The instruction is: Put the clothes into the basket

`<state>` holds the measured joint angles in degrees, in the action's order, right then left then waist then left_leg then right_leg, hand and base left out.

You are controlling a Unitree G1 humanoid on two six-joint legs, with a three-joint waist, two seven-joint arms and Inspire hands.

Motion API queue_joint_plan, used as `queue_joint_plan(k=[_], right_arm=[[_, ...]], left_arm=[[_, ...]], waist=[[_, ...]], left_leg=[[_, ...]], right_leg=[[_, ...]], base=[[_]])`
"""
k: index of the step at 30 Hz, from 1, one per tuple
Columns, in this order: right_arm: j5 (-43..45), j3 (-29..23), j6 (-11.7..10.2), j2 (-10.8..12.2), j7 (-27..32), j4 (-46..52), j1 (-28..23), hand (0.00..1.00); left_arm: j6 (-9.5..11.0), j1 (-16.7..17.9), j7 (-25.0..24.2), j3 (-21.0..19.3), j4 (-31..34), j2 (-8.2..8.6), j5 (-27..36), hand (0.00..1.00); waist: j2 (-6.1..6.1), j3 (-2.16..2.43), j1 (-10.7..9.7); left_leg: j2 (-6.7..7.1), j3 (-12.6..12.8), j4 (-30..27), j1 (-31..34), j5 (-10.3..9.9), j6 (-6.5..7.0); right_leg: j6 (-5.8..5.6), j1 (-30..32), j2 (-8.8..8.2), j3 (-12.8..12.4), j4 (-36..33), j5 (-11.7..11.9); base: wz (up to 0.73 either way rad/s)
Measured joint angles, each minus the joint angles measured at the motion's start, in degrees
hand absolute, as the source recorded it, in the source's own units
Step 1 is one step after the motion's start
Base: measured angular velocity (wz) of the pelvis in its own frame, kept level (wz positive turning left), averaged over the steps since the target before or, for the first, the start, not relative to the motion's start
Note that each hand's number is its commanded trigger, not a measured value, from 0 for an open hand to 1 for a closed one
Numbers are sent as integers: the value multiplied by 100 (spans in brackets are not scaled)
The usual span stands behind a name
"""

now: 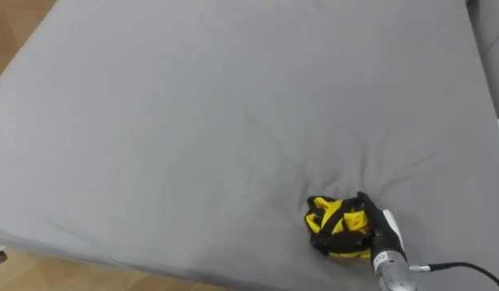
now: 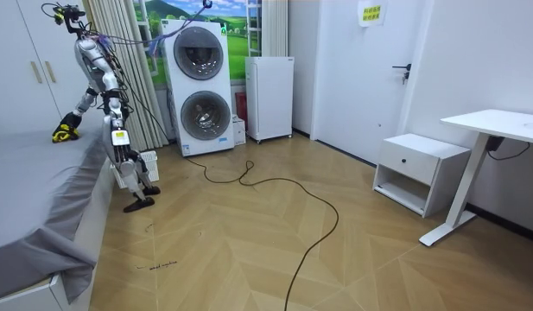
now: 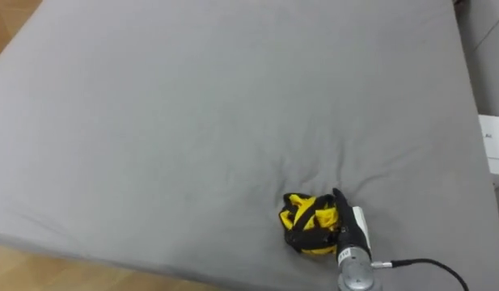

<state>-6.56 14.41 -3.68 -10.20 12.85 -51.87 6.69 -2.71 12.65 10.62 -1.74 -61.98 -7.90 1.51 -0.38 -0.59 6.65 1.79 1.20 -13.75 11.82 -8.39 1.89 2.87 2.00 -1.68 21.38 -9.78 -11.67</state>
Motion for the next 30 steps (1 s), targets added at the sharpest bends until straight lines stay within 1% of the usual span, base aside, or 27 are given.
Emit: queue_joint_plan(k=[1, 2, 4, 5, 6, 8, 11, 13, 15, 17, 19, 20, 22, 24, 28, 29, 30], right_arm=[[6, 0, -4, -34, -1, -85, 19, 100], [9, 0, -6, -89, -62, -244, 23, 100], [1, -5, -3, -93, -96, -434, 12, 100], [-5, -5, -1, -92, -99, -494, 11, 100], [-6, -6, -1, -94, -101, -548, 10, 100], [3, -18, 7, -90, -106, -610, -23, 100], [10, -86, 41, -89, -142, -621, -26, 100], [5, -107, 84, -87, -181, -593, -30, 100], [8, -171, 131, -88, -241, -559, -55, 100], [10, -217, 131, -83, -276, -558, -85, 100], [10, -229, 148, -81, -305, -560, -85, 100], [10, -237, 188, -80, -315, -543, -55, 100], [11, -294, 238, -82, -337, -445, -82, 100], [0, -344, 316, -81, -369, -342, -111, 100], [-21, -489, 387, -83, -364, -221, -244, 100], [-17, -516, 412, -85, -363, -165, -257, 100], [-9, -592, 497, -91, -361, 16, -289, 100]], left_arm=[[-33, 0, 2, 6, -10, -3, 0, 0], [-98, 2, 10, 28, -16, -7, -1, 0], [-190, 20, 24, 121, -27, -13, -1, 0], [-247, 21, 26, 211, -27, -18, -2, 0], [-279, 15, 25, 247, -8, -18, -3, 0], [-304, 2, 25, 247, 20, -42, -8, 0], [-329, 4, 25, 246, 14, -53, -128, 0], [-344, 6, 25, 248, 39, -58, -132, 0], [-375, 6, 19, 251, 182, -69, -115, 0], [-358, -2, 18, 250, 316, -69, -108, 0], [-338, -50, 18, 248, 361, -68, -105, 0], [-326, -84, 19, 247, 361, -66, -105, 0], [-318, -88, 19, 242, 406, -65, -106, 0], [-307, -101, 20, 191, 471, -63, -105, 0], [-254, -92, 20, 170, 471, -64, -106, 0], [-227, -90, 20, 168, 470, -67, -100, 0], [-224, -90, 20, 167, 480, -67, -100, 0]], waist=[[1, 3, -9], [-20, 17, -14], [-31, 25, -15], [-37, 29, -25], [-44, 34, -58], [-66, 47, -128], [-115, 68, -143], [-119, 64, -173], [-133, 50, -212], [-140, 45, -215], [-147, 38, -213], [-149, 5, -209], [-164, 6, -217], [-187, -7, -205], [-176, -7, -221], [-174, 2, -242], [-167, 7, -266]], left_leg=[[3, -4, -1, 3, -1, 1], [14, 11, -11, 3, -1, 2], [28, 8, -78, 8, -13, 18], [72, 7, -114, 15, -16, 23], [78, 15, -134, 41, -20, 33], [77, 49, -175, 55, -28, 45], [76, 54, -167, 52, -37, 59], [81, 53, -151, 29, -38, 61], [83, 50, -108, -30, -39, 63], [83, 51, -73, -67, -42, 65], [82, 51, -58, -86, -44, 66], [84, 51, -15, -140, -43, 67], [83, 68, 23, -167, -43, 67], [77, 116, 21, -244, -42, 69], [81, 153, 94, -443, -47, 75], [80, 188, 112, -474, -46, 76], [78, 208, 133, -504, -45, 77]], right_leg=[[-1, -1, -1, 2, 6, -2], [-5, -15, -3, 1, 28, -13], [-13, -69, -2, 26, 73, -27], [-20, -96, -5, 70, 120, -30], [-27, -95, -11, 103, 114, -28], [-44, -100, -14, 136, 112, -34], [-57, -103, -38, 113, 113, -41], [-59, -117, -42, 72, 107, -41], [-59, -154, -39, 14, 107, -40], [-60, -174, -34, -66, 108, -40], [-60, -187, -31, -83, 110, -40], [-61, -230, -31, -84, 110, -40], [-65, -247, -35, -98, 109, -42], [-68, -285, -37, -121, 110, -42], [-76, -423, -49, -147, 101, -40], [-76, -432, -52, -216, 99, -40], [-78, -434, -54, -290, 101, -41]], base=[[6], [9], [11], [17], [22], [24], [5], [0], [0], [0], [0], [-3], [-6], [-11], [-6], [-16], [-19]])
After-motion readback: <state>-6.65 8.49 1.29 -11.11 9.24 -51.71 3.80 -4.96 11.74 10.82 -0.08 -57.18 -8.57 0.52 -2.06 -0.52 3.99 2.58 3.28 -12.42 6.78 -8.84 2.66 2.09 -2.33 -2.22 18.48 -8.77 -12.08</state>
